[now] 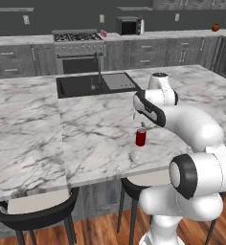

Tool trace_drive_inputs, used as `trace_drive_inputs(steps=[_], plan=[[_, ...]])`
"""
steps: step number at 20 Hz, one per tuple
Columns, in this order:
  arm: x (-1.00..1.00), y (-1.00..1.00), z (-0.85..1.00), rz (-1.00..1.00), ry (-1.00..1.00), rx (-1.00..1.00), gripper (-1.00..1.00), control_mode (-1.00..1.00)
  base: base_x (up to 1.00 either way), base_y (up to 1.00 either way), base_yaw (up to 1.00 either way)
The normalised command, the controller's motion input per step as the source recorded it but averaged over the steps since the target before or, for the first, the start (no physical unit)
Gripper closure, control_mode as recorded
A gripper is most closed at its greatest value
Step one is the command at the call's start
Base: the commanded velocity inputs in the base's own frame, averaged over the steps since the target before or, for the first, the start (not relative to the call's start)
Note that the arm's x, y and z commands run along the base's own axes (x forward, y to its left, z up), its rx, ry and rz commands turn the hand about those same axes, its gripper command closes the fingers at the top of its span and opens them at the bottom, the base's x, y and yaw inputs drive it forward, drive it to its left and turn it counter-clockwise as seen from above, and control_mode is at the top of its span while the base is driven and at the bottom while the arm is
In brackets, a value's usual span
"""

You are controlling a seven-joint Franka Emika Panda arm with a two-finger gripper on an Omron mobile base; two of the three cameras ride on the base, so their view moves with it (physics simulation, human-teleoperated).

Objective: Four empty soda cans are scattered around the kitchen. Gather all the cans and cluster them next to the stove for recycling.

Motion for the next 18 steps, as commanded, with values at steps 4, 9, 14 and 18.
trace_drive_inputs(steps=[4,9,14,18], plan=[[0.27,0.00,-0.42,0.00,-0.11,0.00,-1.00,-1.00,0.00,0.00,0.00],[0.31,0.00,-0.20,0.00,-0.04,0.00,-1.00,-1.00,0.00,0.00,0.00],[0.25,0.00,-0.02,0.00,0.00,0.00,-1.00,-1.00,0.00,0.00,0.00],[0.12,0.00,-0.11,0.00,0.00,0.00,-1.00,-1.00,0.00,0.00,0.00]])
